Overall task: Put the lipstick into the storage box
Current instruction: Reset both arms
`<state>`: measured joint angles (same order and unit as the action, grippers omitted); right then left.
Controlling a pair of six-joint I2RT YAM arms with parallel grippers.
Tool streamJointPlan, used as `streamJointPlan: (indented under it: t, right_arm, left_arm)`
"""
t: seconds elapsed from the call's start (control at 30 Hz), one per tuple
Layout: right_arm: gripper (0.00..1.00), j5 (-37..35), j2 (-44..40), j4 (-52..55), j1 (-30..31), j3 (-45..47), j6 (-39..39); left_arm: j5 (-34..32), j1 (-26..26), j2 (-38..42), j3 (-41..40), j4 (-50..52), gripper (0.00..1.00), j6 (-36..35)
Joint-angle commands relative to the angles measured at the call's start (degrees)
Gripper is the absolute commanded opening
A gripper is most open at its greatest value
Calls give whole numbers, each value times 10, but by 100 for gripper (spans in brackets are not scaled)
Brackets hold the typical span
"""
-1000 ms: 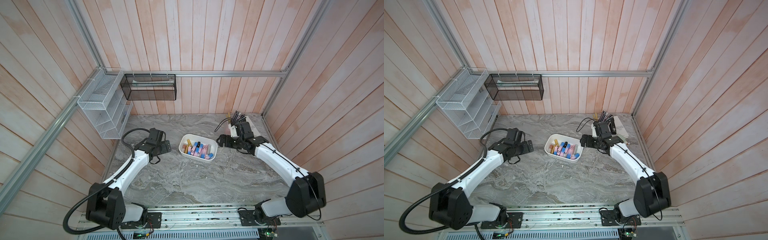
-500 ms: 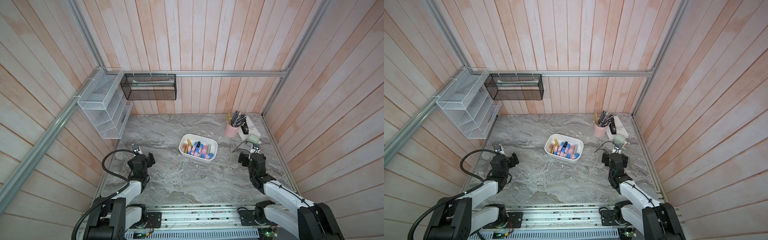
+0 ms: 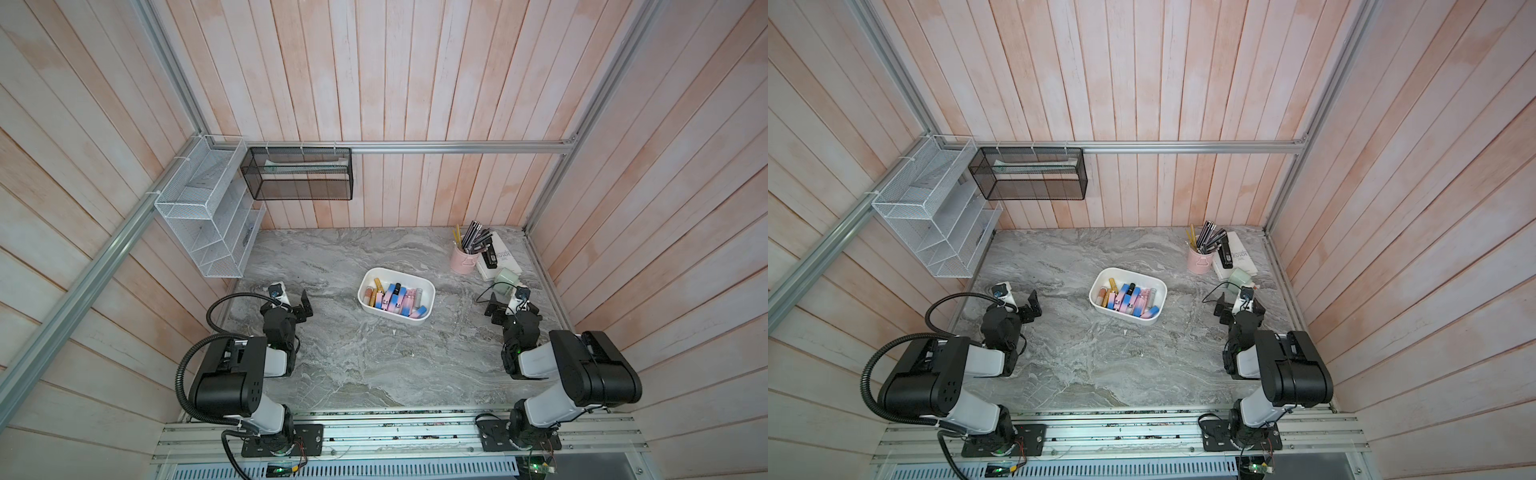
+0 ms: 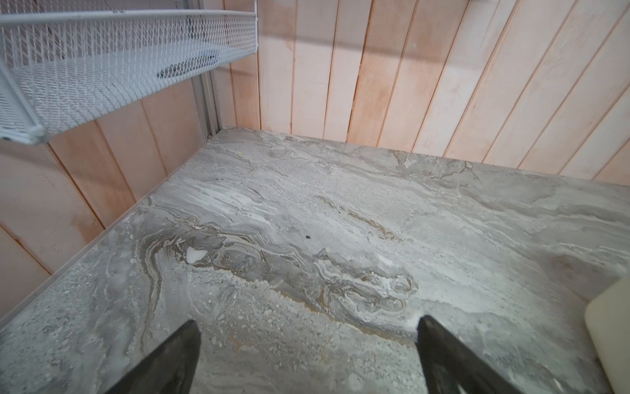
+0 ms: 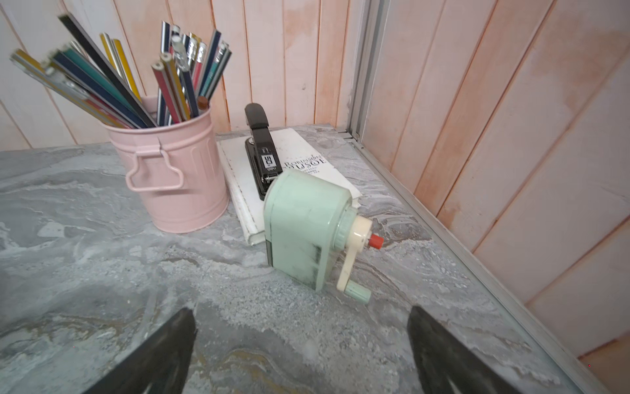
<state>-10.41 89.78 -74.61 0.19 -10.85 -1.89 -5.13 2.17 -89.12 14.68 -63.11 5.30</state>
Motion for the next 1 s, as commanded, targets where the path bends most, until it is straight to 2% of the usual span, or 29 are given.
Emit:
streamJointPlan:
  t: [0.0,0.2,0.4,0.63,0.73,0.97]
  right_arm:
    - [98,52,0,-35,-19,-9,-4]
    - [98,39,2,-87,-18,18,-9]
    - [98,15,0,-60,-18,5,-19]
    - [98,30,0,-42,-18,-4,-12]
    - [98,30,0,-42,-17,-5,-11]
    - [98,29,0,-43,-17,-4,-11]
  left_arm:
    - [13,0,-4,-1,-58,100,-16]
    - [12,-2,-6,-2,-63,100,-17]
    - [8,-3,-5,-5,-71,100,-19]
    - [-4,-13,-7,-16,-94,100,-27]
    - [-10,-15,-6,2,-59,100,-30]
    - [-13,-22,-8,4,-60,100,-38]
